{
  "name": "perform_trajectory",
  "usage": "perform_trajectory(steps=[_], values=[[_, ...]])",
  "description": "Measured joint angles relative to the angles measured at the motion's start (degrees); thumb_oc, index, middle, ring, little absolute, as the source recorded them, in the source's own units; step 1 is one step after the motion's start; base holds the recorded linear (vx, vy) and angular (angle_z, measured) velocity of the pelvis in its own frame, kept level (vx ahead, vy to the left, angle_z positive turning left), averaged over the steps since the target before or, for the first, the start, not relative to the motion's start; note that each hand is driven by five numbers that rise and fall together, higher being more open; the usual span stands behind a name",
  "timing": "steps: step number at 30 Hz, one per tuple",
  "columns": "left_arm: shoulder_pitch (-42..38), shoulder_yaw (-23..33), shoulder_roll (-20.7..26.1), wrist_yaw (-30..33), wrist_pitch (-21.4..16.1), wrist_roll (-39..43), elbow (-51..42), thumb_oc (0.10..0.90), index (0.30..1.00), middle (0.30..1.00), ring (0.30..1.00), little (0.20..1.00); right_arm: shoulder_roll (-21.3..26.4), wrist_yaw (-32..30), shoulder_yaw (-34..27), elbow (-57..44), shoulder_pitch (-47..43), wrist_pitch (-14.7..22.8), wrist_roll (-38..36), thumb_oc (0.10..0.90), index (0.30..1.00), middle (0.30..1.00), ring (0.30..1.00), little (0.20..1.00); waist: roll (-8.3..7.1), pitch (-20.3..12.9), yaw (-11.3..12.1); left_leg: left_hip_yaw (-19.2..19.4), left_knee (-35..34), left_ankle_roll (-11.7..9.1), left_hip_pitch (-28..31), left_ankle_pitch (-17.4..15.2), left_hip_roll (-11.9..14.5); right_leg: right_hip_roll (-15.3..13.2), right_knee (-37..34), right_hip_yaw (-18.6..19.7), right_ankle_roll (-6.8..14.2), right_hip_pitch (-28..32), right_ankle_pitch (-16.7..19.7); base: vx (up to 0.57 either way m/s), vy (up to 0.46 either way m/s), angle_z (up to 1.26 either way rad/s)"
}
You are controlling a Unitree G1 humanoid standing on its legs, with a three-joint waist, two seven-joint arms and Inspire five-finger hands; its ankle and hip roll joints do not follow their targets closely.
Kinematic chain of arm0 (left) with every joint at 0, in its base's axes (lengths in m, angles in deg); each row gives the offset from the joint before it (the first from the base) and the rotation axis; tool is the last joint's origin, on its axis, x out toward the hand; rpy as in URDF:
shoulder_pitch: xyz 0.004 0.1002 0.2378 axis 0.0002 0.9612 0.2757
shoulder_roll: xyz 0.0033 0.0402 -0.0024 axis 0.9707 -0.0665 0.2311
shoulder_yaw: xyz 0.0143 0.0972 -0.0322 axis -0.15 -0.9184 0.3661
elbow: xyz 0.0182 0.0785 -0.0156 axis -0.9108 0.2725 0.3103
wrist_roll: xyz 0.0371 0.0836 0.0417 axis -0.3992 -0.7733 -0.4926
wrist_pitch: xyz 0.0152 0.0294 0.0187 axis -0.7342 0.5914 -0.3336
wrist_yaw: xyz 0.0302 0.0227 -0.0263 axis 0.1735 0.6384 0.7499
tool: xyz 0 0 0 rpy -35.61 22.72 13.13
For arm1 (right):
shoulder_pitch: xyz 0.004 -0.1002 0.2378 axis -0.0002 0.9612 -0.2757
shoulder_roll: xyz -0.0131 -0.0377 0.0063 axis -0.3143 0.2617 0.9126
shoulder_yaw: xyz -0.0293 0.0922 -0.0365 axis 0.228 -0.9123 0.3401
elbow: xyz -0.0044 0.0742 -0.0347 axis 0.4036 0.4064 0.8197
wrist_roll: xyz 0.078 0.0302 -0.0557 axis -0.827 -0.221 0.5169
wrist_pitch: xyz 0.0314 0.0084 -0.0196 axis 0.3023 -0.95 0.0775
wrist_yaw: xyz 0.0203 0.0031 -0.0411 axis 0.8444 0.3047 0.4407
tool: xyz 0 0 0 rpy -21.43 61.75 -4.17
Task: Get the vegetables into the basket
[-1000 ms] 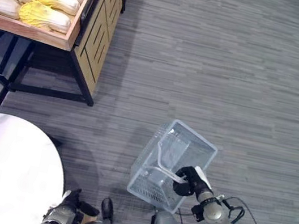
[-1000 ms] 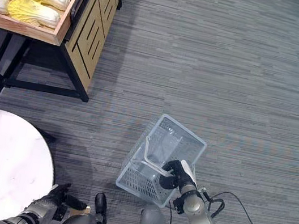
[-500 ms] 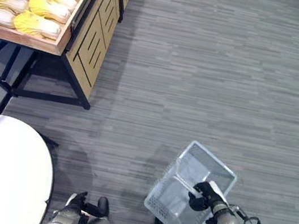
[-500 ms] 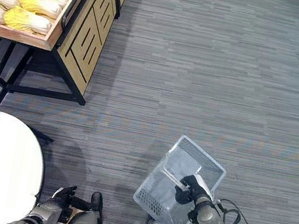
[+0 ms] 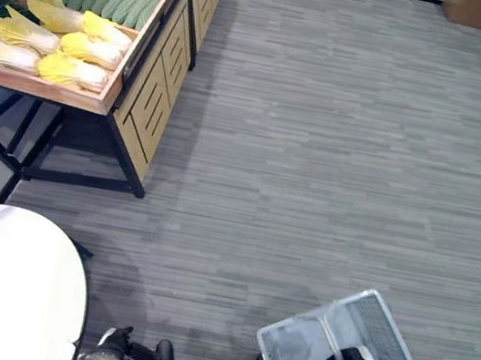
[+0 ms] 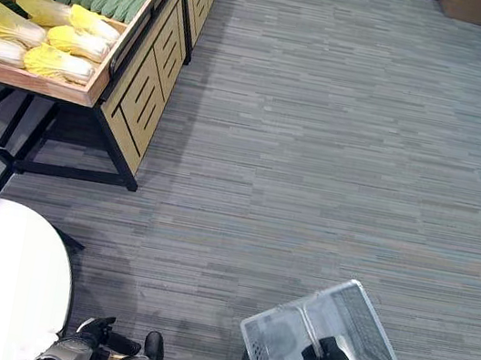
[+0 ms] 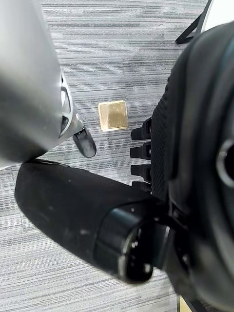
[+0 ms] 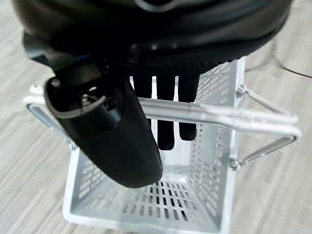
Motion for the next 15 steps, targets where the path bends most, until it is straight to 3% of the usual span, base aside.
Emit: perform_trajectory(steps=[6, 15], values=[[0.1, -1.9, 0.1, -1.1, -0.3, -0.5, 0.8, 0.900, 1.000, 1.000, 1.000, 1.000, -1.0, -0.1, -2.3, 9.9, -0.4, 0.3, -2.8, 0.400, 0.300, 0.300, 0.300, 0.300, 1.31, -1.7, -0.8, 0.4, 0.0, 0.1, 0.4, -0.2, -0.1, 0.0, 0.0, 0.5, 0.0, 0.2, 0.0, 0.03, 0.000, -0.03], [0.7, -1.9, 0.0, -1.2, -0.5, -0.5, 1.2, 0.900, 1.000, 1.000, 1.000, 1.000, -2.1, -0.2, -3.1, 10.4, 1.4, 0.0, -3.4, 0.400, 0.300, 0.300, 0.300, 0.300, 1.80, -2.1, -1.4, 0.4, 0.0, 0.0, 0.6, -0.4, -0.1, 0.0, 0.0, 0.6, 0.0, 0.3, 0.0, 0.02, 0.016, 0.00]])
